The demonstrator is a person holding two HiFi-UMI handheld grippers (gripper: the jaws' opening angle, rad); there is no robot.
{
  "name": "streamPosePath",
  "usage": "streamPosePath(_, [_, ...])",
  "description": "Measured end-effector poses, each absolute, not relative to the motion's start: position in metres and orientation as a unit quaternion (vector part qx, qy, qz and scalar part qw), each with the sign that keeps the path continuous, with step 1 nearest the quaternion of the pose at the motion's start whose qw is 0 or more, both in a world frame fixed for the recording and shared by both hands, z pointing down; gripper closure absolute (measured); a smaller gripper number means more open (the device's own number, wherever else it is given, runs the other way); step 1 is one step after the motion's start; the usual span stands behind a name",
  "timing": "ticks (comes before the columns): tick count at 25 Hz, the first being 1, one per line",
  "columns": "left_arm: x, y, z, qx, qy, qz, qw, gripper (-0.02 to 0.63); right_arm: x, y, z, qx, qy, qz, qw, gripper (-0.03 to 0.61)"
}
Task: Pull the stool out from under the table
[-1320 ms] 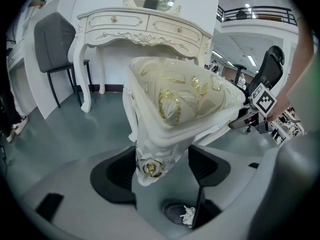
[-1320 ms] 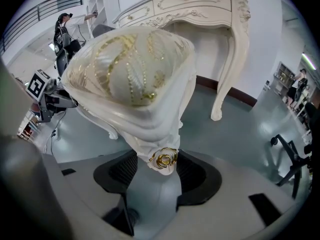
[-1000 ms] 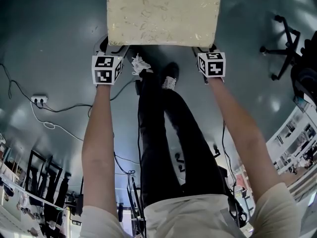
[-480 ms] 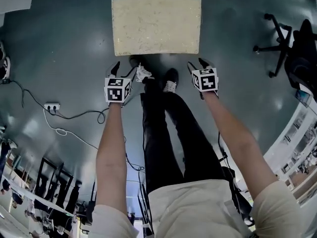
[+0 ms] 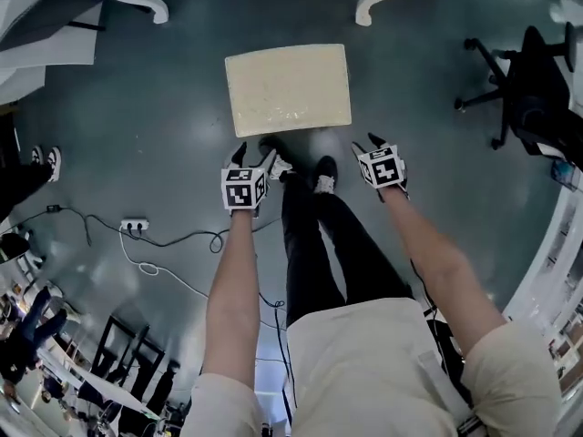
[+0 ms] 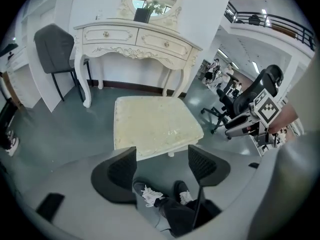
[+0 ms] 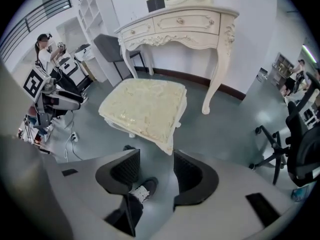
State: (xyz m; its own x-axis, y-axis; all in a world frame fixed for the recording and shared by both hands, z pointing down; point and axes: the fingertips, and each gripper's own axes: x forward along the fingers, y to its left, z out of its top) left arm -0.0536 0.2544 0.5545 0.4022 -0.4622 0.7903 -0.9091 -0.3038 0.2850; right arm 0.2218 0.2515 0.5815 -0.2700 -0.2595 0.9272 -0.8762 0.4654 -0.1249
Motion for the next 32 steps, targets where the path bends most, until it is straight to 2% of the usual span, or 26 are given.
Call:
streamPosePath(8, [-0.027,0.255,0.466,0.751,-0.482,0.267,0.364,0.281,0.219,0.248,0.509,0.406,-0.734,0.348,0.419,0.339])
streamPosePath(12, [-0.050,0.235,0.426,0.756,-0.480,0.265,0.358,0.284,0.185,0.230,0.475,0.418,-0.719,0.363,0.420,0.339])
streamPosePath(17, [-0.060,0.239,0.391,0.757,-0.496,0.260,0.337,0.287,0.150,0.231,0.444,0.418,-0.735,0.365,0.389,0.339])
streamPosePath(25, [-0.053,0.246,0.323,0.747,-0.542,0.200,0.328,0.288,0.152,0.244,0.385,0.426,-0.760,0.340,0.355,0.339])
streamPosePath(32, [-0.050,0.263,0.290,0.740,-0.564,0.175,0.323,0.288,0.158,0.259,0.346,0.445,-0.761,0.361,0.302,0.339])
